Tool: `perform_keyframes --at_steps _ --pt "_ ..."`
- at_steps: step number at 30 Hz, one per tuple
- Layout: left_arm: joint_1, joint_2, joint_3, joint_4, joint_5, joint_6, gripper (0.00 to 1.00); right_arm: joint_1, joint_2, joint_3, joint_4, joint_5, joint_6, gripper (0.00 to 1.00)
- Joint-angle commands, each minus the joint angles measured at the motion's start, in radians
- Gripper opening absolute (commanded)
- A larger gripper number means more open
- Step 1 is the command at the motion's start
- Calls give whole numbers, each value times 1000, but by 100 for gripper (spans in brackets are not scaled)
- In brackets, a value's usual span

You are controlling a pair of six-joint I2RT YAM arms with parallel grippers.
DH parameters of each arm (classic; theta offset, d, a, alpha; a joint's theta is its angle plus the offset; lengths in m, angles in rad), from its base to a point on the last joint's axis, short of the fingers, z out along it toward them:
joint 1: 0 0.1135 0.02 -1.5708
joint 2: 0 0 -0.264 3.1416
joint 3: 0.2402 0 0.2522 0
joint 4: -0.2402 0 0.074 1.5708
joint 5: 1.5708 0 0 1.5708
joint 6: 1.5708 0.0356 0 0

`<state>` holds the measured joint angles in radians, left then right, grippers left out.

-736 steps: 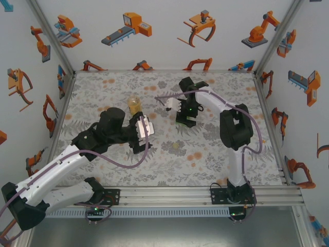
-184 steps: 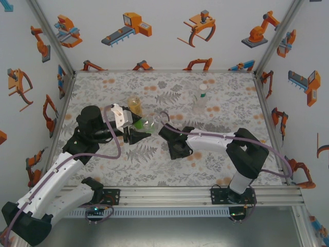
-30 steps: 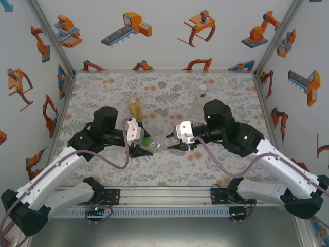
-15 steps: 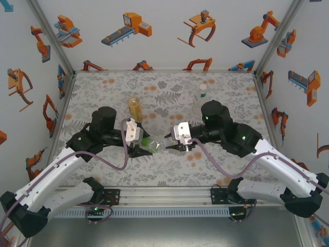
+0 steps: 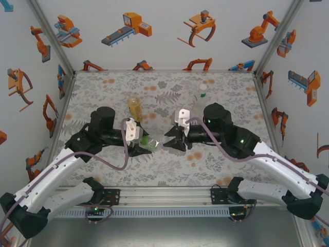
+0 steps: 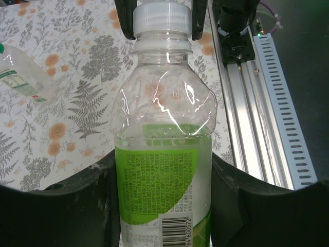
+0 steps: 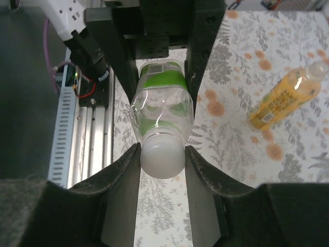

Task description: Screw on the bottle caps

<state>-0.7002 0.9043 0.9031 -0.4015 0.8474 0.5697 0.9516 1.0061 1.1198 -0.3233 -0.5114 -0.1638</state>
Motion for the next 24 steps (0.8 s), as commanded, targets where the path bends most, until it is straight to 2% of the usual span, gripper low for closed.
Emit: perform_keyframes --at_steps 1,9,14,20,24 --pt "-8 -16 11 74 58 1 0 13 1 -49 114 169 316 0" --pt "-7 -17 11 73 51 4 0 14 -17 -112 141 382 900 1" --pt "-6 -10 11 78 53 -1 0 12 -11 -128 111 405 1160 13" --pt "-7 -6 10 83 51 -4 0 12 -6 -115 90 401 1211 25" --pt "-7 -2 8 87 51 -9 0 12 -25 -130 119 387 1200 39"
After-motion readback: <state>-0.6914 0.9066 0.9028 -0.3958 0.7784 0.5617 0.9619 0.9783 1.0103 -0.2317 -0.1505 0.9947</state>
